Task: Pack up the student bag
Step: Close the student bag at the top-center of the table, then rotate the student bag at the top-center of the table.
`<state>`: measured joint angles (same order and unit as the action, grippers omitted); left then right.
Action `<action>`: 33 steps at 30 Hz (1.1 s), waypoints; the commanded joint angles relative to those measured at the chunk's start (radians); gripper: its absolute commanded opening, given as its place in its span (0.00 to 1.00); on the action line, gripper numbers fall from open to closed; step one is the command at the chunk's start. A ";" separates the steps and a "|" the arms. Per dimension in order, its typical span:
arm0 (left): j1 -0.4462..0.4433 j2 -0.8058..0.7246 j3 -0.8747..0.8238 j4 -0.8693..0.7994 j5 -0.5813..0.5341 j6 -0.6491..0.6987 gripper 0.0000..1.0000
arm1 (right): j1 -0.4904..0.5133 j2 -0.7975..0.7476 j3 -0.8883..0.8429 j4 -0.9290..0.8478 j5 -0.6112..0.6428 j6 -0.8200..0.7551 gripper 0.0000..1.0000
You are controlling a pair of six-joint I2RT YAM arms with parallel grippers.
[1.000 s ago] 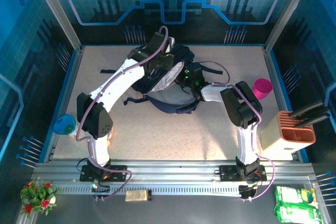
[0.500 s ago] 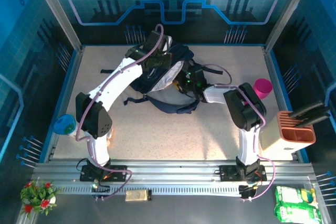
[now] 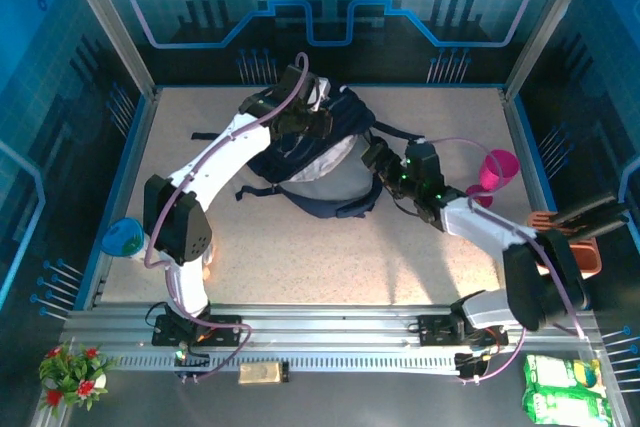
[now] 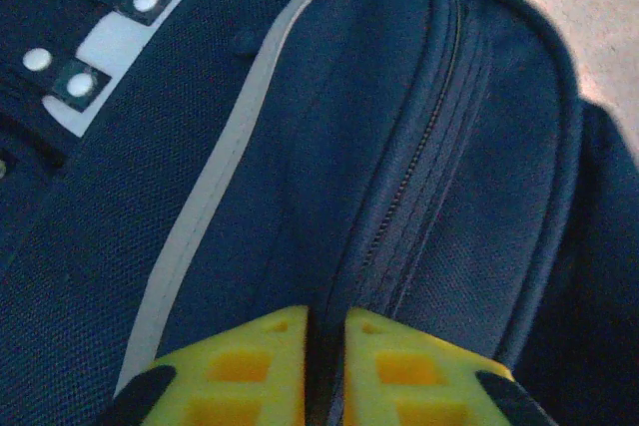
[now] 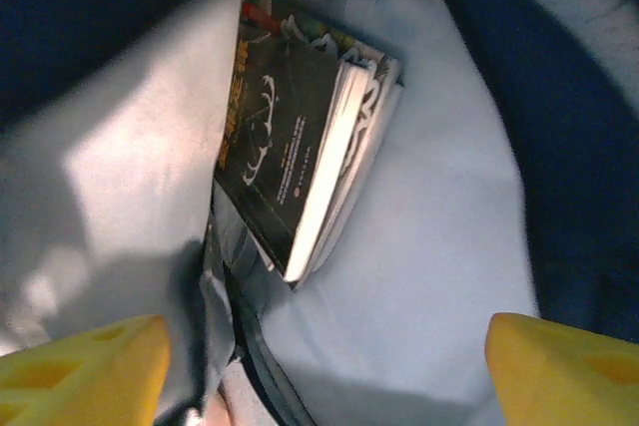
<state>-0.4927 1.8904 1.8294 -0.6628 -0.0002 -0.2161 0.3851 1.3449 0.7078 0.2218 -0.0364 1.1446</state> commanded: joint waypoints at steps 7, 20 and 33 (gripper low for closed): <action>0.038 -0.120 -0.122 0.062 0.060 -0.141 0.50 | 0.014 -0.221 -0.036 -0.213 0.251 -0.194 0.97; 0.383 -0.373 -0.771 0.355 0.162 -0.534 0.64 | 0.023 -0.126 0.018 -0.174 0.141 -0.233 1.00; 0.490 -0.172 -0.812 0.519 0.238 -0.547 0.60 | 0.024 -0.052 0.023 -0.102 0.064 -0.172 1.00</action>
<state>-0.0097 1.6871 0.9874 -0.1894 0.2188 -0.7834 0.3992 1.2850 0.7017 0.0906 0.0441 0.9543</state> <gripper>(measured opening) 0.604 0.997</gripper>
